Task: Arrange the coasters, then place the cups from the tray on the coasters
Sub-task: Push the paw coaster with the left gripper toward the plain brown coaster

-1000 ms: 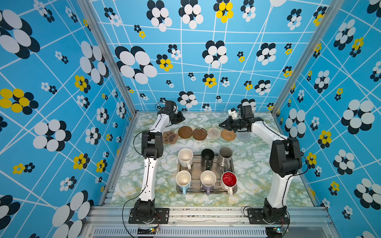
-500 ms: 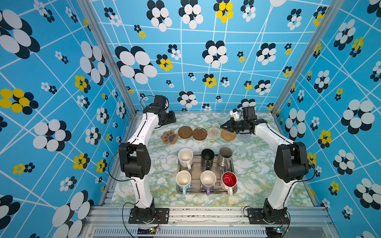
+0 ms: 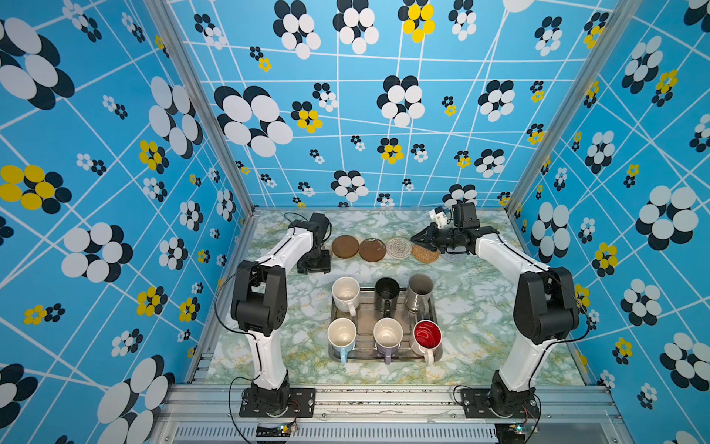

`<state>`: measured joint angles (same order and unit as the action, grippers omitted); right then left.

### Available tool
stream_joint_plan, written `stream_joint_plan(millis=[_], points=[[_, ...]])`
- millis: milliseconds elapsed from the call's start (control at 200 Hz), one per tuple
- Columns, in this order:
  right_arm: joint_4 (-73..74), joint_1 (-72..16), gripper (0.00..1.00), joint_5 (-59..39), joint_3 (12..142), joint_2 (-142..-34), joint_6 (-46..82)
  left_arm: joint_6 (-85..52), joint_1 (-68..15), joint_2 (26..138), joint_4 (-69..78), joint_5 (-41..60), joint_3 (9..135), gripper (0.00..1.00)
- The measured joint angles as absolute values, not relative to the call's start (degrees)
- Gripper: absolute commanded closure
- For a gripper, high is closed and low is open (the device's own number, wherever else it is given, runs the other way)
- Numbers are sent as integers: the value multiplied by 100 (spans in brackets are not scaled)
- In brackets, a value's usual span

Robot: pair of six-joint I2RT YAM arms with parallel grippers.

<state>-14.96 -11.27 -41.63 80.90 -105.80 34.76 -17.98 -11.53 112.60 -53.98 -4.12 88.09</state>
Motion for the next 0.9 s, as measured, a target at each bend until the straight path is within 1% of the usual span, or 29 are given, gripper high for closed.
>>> stream_joint_plan(millis=[195, 410, 765, 900], points=[[-1433, -1127, 84, -4134, 7999, -10569, 3483, -2040, -899, 11662, -5096, -305, 8615, 44], [-1396, -1127, 85, -4099, 7996, -10569, 3538, -2257, -711, 11732, -4823, -119, 8374, 47], [-1382, -1127, 85, -4095, 7996, -10569, 3540, -2493, -469, 11795, -4646, 23, 8438, 54], [-1382, -1127, 85, -4073, 7996, -10569, 3540, -2578, -342, 11880, -4641, 71, 8571, 55]])
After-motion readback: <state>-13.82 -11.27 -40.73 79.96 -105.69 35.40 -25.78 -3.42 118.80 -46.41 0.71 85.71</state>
